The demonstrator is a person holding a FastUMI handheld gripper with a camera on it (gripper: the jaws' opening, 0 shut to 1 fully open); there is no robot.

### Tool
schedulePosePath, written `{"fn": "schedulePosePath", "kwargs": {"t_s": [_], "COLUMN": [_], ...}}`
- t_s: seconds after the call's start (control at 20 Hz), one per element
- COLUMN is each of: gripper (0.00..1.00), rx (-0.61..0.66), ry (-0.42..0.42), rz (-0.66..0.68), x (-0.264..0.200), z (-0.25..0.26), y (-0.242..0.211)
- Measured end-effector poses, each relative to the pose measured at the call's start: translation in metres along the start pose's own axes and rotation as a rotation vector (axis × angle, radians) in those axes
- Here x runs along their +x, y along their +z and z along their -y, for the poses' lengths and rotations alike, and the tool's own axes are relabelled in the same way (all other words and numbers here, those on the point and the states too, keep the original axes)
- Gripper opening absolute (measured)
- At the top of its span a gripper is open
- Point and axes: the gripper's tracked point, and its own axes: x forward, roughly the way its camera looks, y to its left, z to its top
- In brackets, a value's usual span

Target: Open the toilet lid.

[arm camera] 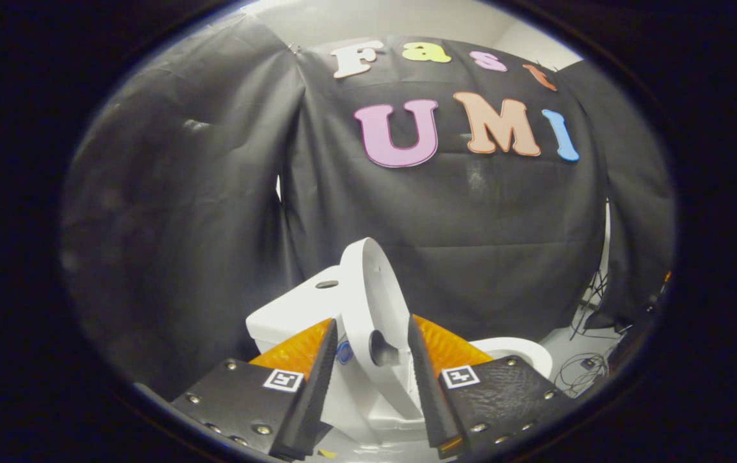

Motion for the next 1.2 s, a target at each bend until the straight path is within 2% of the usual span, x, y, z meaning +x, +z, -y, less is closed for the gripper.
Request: {"fn": "schedulePosePath", "kwargs": {"t_s": [0.15,0.35,0.5,0.8,1.2], "gripper": [0.69,0.86,0.93,0.96,0.97], "rx": [-0.019,0.000,-0.012,-0.040,-0.022], "ry": [-0.002,0.029,0.012,-0.039,-0.110], "rz": [0.003,0.035,0.075,0.090,0.050], "x": [-0.005,-0.012,-0.018,-0.022,-0.018], "z": [0.011,0.021,0.045,0.104,0.195], "y": [0.010,0.033,0.056,0.071,0.017]}}
